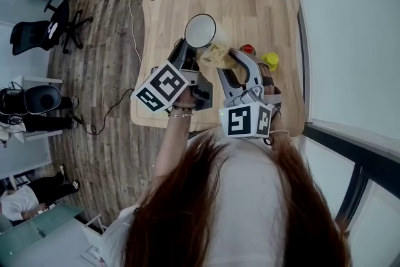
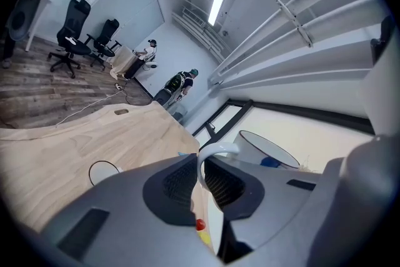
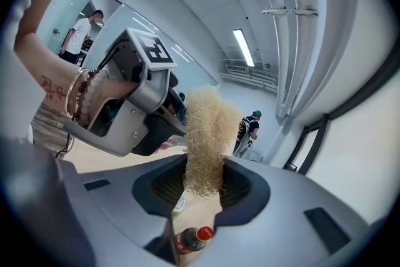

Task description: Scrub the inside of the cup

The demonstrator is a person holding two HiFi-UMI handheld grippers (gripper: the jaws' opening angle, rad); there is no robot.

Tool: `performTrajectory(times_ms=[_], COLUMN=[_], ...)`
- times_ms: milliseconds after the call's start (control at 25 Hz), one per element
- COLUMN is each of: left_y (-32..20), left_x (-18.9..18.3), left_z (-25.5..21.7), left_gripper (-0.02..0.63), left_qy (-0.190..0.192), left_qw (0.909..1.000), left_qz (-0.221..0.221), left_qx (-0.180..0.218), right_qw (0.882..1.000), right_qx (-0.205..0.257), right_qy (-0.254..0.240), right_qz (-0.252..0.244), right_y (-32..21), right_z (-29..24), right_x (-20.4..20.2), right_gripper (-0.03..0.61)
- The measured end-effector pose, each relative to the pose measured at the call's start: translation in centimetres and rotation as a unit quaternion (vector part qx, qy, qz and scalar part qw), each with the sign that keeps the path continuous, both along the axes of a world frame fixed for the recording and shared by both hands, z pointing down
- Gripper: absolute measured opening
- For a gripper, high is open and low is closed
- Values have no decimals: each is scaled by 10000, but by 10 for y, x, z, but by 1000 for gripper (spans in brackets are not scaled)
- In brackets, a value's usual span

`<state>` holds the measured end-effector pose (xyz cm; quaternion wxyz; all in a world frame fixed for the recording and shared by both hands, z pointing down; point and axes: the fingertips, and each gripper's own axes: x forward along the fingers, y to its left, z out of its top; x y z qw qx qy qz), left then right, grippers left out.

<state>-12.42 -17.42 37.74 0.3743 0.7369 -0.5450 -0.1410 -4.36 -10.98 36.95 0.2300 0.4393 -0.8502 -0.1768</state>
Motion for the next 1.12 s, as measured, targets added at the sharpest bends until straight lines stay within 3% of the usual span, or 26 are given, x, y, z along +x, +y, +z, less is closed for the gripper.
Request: performTrajectory(times_ms=[1120], left_y=[4], left_x=[11], left_z=[-13], left_gripper=[41], left_qy=[187], left_qw=[9991], left_qz=[273], left_qx=[256], right_qw=[9986], right_qx=[-274], right_qy=[93], right_qz=[-438], right_y=[13], right_z=[14], right_x=[-22], right_gripper=[133])
